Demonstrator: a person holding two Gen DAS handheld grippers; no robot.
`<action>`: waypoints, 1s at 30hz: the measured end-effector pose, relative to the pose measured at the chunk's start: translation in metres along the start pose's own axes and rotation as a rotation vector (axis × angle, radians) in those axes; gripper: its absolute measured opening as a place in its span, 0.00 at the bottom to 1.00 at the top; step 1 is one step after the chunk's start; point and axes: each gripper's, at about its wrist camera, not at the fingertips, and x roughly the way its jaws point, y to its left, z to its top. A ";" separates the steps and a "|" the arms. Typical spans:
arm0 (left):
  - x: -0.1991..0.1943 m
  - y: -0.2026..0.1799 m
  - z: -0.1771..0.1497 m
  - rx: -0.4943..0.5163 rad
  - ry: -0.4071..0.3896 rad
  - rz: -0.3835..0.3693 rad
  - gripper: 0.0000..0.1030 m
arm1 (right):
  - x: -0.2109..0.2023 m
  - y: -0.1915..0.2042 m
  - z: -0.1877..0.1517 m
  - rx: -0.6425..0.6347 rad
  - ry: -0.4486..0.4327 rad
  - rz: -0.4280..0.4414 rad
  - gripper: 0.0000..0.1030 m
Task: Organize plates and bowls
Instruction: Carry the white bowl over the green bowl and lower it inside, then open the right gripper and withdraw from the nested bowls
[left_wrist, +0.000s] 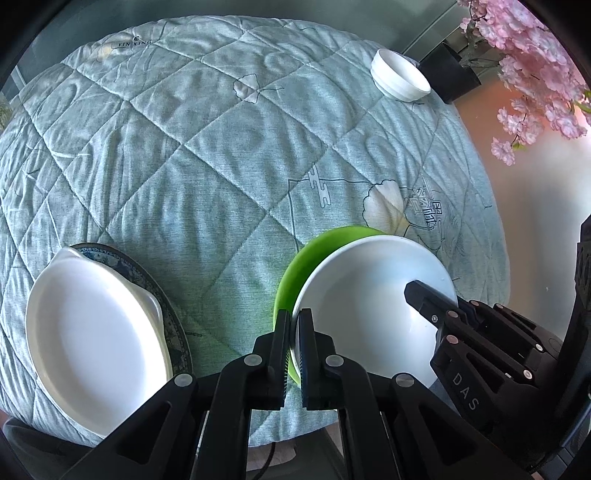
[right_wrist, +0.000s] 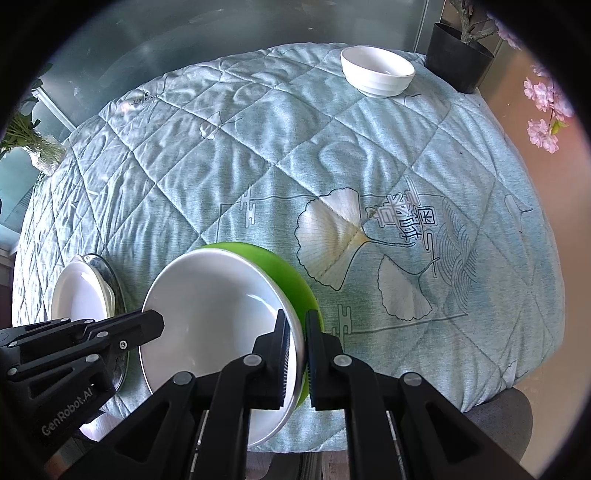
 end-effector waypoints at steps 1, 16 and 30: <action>-0.002 0.001 0.000 -0.004 -0.004 0.001 0.01 | 0.000 0.001 0.000 0.002 0.001 0.000 0.08; -0.050 0.015 -0.020 0.031 -0.113 0.059 0.04 | -0.015 0.000 0.002 0.002 -0.026 -0.019 0.39; -0.135 -0.016 0.010 0.100 -0.460 0.103 1.00 | -0.087 -0.027 0.024 -0.021 -0.239 -0.003 0.99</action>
